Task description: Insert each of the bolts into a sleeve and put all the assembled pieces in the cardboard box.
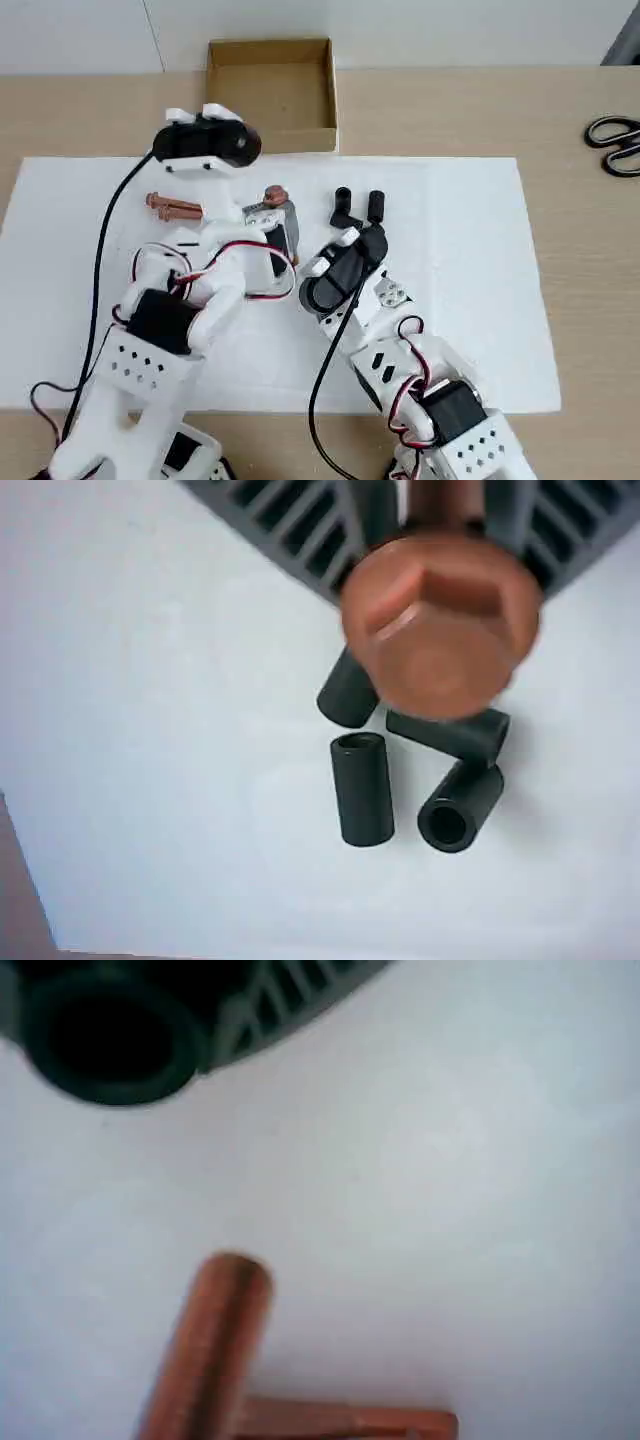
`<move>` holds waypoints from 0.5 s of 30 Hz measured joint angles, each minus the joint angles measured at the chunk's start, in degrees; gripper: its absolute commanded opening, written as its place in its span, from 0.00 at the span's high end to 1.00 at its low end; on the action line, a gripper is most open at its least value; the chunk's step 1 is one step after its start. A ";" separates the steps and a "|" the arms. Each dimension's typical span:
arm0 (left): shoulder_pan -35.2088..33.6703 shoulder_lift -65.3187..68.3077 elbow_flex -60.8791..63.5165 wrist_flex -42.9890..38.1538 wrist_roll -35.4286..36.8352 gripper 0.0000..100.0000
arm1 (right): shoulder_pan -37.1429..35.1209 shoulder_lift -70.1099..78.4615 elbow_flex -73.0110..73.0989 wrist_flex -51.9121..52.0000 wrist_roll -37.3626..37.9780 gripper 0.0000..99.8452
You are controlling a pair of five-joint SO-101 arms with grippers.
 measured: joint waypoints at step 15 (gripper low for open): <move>4.04 0.79 -0.09 -2.29 2.20 0.99 | -2.73 -0.44 4.31 -3.52 -8.62 1.00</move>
